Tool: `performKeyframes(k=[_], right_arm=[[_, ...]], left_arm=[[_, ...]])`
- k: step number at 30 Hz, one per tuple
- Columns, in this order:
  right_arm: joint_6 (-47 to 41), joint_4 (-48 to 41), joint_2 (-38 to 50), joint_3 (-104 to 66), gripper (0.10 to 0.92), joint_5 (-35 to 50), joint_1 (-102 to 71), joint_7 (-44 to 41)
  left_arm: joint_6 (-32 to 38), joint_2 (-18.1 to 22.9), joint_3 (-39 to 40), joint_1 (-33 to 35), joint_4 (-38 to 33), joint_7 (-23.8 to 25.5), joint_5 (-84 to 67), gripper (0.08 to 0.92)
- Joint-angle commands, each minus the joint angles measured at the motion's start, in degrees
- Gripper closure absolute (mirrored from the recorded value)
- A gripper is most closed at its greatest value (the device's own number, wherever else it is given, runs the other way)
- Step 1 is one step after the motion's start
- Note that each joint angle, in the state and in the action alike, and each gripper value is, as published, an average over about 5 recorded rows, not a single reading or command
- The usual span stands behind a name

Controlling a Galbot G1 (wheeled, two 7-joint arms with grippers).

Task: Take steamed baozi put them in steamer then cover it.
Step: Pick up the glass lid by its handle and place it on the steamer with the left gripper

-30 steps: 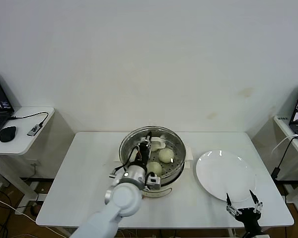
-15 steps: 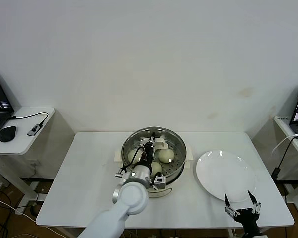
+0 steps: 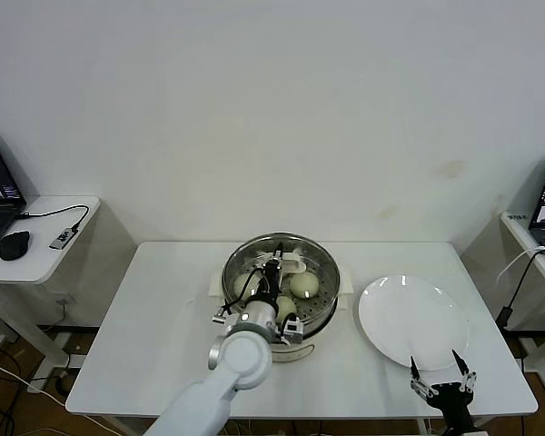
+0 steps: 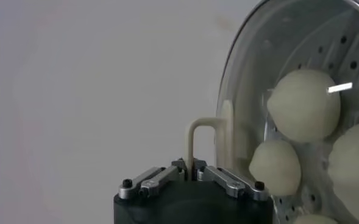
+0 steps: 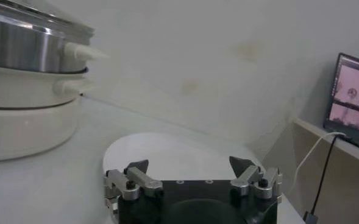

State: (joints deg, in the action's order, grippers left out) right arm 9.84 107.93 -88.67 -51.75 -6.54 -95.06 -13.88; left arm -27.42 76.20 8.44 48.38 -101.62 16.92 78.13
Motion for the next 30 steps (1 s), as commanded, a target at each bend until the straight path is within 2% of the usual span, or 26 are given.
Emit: performKeyframes(k=[1, 23, 26, 30], right_arm=[[0.1, -0.1, 0.0, 0.2, 0.203, -0.2, 0.0, 0.0], [0.3, -0.2, -0.1, 0.6, 0.203, -0.7, -0.1, -0.1], [0.3, -0.1, -0.2, 0.7, 0.203, -0.9, -0.1, -0.1], [0.4, 0.0, -0.2, 0.8, 0.203, -1.0, -0.2, 0.0]], left_arm=[[0.1, 0.3, -0.5, 0.0, 0.9, -0.2, 0.2, 0.862], [-0.2, 1.0, -0.7, 1.3, -0.2, -1.1, -1.3, 0.862], [-0.1, 0.8, -1.1, 1.6, -1.2, -1.5, -1.7, 0.84], [0.0, -0.2, -2.0, 2.9, -3.9, -2.0, -2.4, 0.736]])
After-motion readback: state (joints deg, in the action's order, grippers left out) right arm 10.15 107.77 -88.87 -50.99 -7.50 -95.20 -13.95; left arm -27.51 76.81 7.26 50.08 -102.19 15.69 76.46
